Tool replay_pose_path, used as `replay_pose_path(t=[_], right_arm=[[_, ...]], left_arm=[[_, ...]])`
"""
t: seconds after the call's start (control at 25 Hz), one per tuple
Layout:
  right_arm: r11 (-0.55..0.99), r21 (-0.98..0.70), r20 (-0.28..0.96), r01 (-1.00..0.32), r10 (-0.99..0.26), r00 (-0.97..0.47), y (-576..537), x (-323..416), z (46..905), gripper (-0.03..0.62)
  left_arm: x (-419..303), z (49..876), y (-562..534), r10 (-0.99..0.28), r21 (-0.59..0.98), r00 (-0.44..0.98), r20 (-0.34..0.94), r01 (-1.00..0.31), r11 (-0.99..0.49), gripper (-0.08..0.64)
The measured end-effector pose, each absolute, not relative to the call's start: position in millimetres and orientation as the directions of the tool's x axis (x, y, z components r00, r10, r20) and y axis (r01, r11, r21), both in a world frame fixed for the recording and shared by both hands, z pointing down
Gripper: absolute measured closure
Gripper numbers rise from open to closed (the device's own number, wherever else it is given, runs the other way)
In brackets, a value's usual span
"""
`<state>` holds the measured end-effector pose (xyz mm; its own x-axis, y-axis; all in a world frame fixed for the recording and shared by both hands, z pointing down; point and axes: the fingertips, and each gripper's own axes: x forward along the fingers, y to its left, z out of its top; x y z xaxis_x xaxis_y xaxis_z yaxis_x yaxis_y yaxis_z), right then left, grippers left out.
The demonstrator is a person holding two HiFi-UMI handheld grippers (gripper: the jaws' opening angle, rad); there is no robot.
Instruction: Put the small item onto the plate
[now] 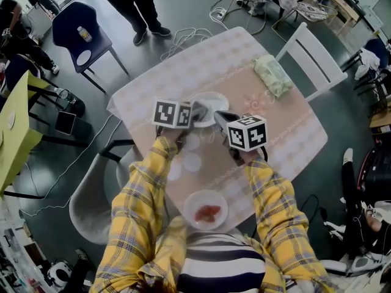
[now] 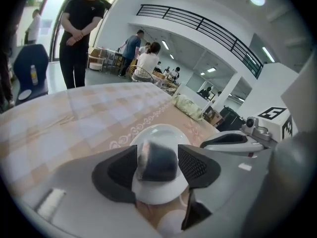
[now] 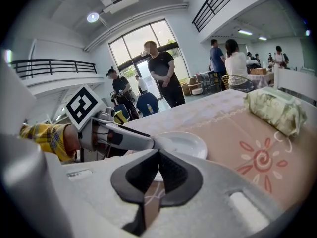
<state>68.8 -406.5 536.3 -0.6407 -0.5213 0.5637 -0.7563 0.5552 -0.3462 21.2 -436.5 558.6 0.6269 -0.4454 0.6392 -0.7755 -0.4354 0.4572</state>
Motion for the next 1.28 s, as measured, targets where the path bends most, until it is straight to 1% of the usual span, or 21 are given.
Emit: replay_pose_path(t=[0.08,0.2,0.32,0.44,0.72,0.92,1.12,1.28], right_arm=[[0.552,-0.359,0.559,-0.753,-0.519,-0.647,-405.4,66.7,536.2,0.594],[0.552,-0.355,0.564,-0.755,-0.517,-0.644,-402.5,65.3,536.7,0.594],[0.554,-0.351,0.568,-0.755,-0.516,-0.642,-399.2,64.4,537.4,0.594],[0.554,-0.351,0.572,-0.755,-0.511,-0.641,-394.7,62.6,538.4,0.595],[0.555,-0.350,0.581,-0.754,-0.503,-0.640,-380.0,62.2,538.6,0.594],[0.549,-0.351,0.585,-0.758,-0.503,-0.636,-366.3,65.4,538.0,0.595],[0.547,-0.350,0.590,-0.760,-0.501,-0.633,-348.9,68.5,535.6,0.594],[0.549,-0.352,0.588,-0.758,-0.501,-0.635,-333.9,73.5,532.2,0.594]], left_arm=[[14.5,555.7,-439.7,-0.492,0.424,0.606,0.625,-0.793,-0.438,0.284],[8.9,550.1,-436.6,-0.525,0.434,0.609,0.594,-0.793,-0.428,0.291],[7.6,542.2,-427.3,-0.557,0.422,0.617,0.556,-0.787,-0.450,0.373],[3.9,537.5,-416.8,-0.585,0.393,0.611,0.534,-0.792,-0.468,0.413],[11.0,541.7,-382.4,-0.548,0.453,0.658,0.517,-0.753,-0.477,0.470],[17.0,536.4,-360.8,-0.536,0.484,0.689,0.488,-0.724,-0.491,0.532],[21.5,536.5,-339.5,-0.520,0.485,0.697,0.494,-0.717,-0.501,0.553],[26.7,535.6,-323.6,-0.515,0.501,0.710,0.481,-0.704,-0.503,0.556]])
